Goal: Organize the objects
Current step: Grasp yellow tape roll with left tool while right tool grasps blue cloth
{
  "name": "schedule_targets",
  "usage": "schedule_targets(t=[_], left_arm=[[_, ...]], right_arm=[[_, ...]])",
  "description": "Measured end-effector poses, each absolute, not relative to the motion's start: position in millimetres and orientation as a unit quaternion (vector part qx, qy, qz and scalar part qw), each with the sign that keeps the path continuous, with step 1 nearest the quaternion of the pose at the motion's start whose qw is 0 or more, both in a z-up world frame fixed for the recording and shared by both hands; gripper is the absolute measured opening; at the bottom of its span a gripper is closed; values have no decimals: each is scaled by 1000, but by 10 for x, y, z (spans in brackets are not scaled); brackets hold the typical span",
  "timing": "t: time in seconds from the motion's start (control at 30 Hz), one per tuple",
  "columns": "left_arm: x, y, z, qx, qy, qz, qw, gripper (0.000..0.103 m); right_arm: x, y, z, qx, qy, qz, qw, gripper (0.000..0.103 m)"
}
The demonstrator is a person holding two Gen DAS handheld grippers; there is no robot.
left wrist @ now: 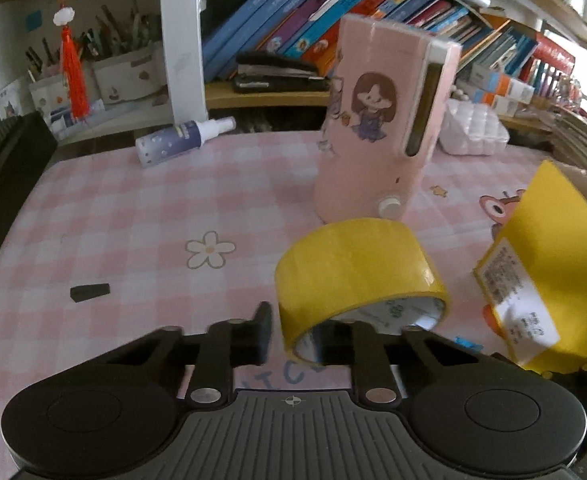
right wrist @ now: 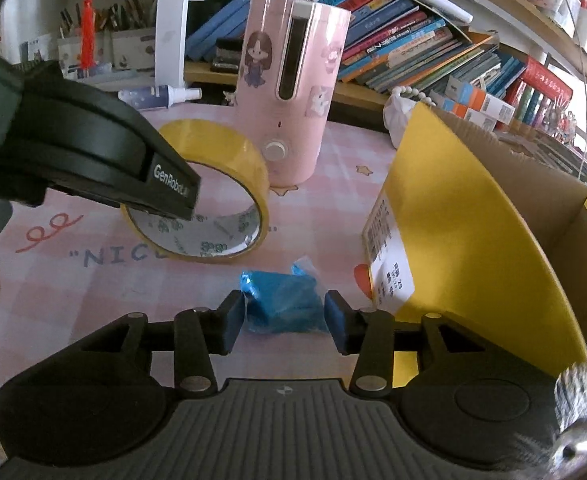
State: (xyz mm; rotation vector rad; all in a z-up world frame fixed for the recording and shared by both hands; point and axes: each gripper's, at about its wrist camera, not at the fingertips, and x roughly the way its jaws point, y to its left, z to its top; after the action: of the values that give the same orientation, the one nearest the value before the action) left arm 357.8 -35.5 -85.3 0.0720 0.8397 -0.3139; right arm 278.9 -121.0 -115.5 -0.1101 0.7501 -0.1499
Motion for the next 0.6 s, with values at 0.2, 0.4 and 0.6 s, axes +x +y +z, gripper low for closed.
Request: schedule_targets(t=[0.2,0.4,0.6], left_arm=[[3543,-231,-797,22,392,-143,909,8],[3344,-29,-659,-17,386,-137,912,7],[2970,264,-505,-45,375,-125,918,7]], right_arm=[[2804,-1237,-1167,-48,364,-56,928,32],[2711,-1223,-1040,-44,343,-37,938,29],[2470,-1138,-850,-49,329,11,943,29]])
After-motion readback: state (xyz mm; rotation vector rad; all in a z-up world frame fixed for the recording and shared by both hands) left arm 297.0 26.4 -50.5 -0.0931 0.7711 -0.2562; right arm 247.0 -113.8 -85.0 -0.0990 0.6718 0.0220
